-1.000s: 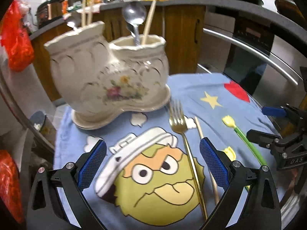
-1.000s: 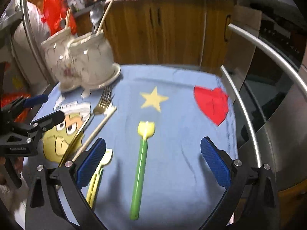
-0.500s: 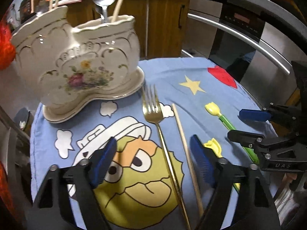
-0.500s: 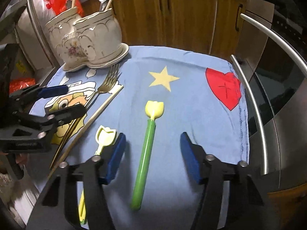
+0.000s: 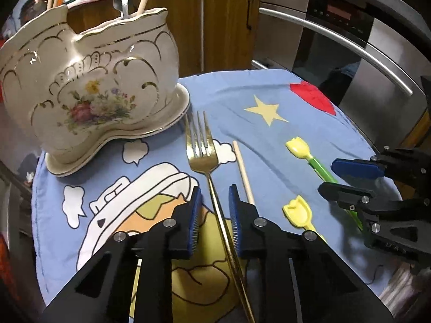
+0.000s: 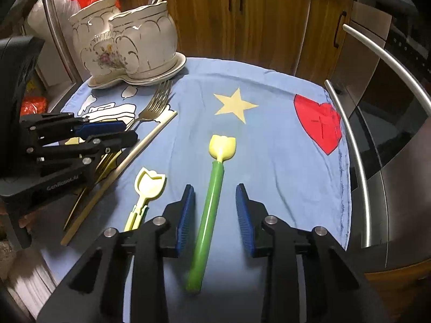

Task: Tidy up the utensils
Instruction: 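Grasp the gold fork with left tool while right tool grasps the green-handled tulip spoon, then lift the gold fork and green spoon and carry them above the ceramic holder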

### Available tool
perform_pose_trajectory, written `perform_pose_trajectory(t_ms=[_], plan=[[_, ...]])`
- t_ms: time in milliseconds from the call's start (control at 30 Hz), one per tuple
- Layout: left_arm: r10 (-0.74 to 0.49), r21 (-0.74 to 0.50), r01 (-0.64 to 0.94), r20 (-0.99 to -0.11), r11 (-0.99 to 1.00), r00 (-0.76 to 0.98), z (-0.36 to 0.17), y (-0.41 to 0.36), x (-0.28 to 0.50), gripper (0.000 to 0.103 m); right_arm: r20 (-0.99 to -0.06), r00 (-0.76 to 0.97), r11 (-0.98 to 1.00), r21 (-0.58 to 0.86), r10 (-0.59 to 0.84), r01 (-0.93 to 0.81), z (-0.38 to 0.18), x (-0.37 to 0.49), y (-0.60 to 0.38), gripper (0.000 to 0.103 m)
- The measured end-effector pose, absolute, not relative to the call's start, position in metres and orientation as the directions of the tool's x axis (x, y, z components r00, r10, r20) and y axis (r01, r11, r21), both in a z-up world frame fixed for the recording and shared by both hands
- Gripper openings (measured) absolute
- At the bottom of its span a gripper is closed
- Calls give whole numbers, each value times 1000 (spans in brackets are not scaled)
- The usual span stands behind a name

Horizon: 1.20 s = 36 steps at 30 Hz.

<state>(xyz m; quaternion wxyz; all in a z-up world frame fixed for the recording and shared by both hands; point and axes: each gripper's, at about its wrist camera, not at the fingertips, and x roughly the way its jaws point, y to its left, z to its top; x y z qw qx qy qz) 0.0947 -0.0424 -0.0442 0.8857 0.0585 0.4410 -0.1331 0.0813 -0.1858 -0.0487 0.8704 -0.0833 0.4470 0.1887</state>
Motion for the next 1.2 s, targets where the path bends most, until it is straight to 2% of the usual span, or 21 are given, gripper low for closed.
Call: perform_pose_trajectory(t_ms=[100, 200, 433, 667, 1200], plan=[[-160, 22, 291, -795, 956, 585, -45, -45, 94, 16, -805, 534, 912, 23, 260, -409, -49, 81, -183, 25], [-149, 51, 303, -785, 952, 601, -46, -50, 92, 11, -801, 535, 910, 27, 268, -414, -49, 80, -182, 10], [-167, 23, 293, -778, 956, 606, -45, -43, 93, 6, -792, 543, 916, 50, 279, -397, -49, 80, -183, 10], [-199, -6, 290, -742, 957, 640, -29, -31, 82, 6, -752, 584, 922, 82, 306, -378, -37, 80, -188, 10], [-304, -103, 309, -621, 945, 722, 22, 2, 50, 6, -560, 706, 895, 176, 433, -409, 7, 71, -185, 10]])
